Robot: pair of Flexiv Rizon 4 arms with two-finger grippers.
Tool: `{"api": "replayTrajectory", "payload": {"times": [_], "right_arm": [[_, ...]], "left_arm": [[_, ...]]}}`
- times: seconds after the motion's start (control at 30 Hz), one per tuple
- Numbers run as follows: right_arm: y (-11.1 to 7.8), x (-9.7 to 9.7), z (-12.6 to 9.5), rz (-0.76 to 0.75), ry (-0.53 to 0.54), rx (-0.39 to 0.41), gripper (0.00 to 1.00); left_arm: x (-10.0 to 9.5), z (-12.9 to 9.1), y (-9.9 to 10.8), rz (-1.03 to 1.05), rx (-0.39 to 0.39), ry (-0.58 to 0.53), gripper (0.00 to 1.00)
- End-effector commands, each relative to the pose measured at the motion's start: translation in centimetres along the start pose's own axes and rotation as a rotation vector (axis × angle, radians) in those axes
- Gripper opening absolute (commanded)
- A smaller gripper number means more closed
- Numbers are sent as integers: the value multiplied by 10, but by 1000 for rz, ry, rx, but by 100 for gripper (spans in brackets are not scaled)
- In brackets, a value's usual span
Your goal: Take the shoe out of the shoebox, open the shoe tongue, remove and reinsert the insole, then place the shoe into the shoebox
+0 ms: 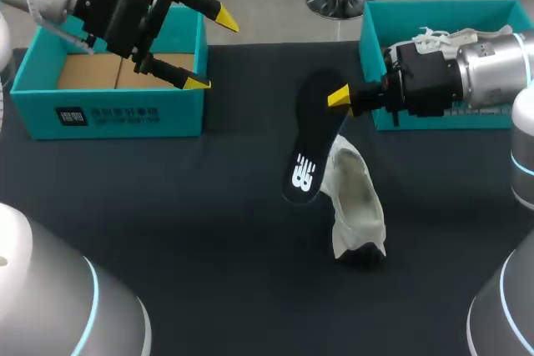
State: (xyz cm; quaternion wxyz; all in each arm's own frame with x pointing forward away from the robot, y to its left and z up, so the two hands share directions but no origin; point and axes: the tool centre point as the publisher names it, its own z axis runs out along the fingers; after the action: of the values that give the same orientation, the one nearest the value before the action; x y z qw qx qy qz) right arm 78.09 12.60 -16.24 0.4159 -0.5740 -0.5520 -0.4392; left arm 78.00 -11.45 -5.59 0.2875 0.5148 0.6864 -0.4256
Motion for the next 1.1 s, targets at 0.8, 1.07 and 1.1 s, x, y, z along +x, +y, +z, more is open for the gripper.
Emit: {"api": "replayTrajectory", "payload": {"times": [0.8, 1.07, 1.1], "right_arm": [[1, 0, 2, 0, 0, 0, 0], [1, 0, 2, 0, 0, 0, 0], [1, 0, 2, 0, 0, 0, 0]], "left_arm": [[51, 15, 7, 199, -40, -277, 100], [56, 46, 0, 268, -48, -324, 100], [57, 50, 1, 267, -47, -329, 100]]}}
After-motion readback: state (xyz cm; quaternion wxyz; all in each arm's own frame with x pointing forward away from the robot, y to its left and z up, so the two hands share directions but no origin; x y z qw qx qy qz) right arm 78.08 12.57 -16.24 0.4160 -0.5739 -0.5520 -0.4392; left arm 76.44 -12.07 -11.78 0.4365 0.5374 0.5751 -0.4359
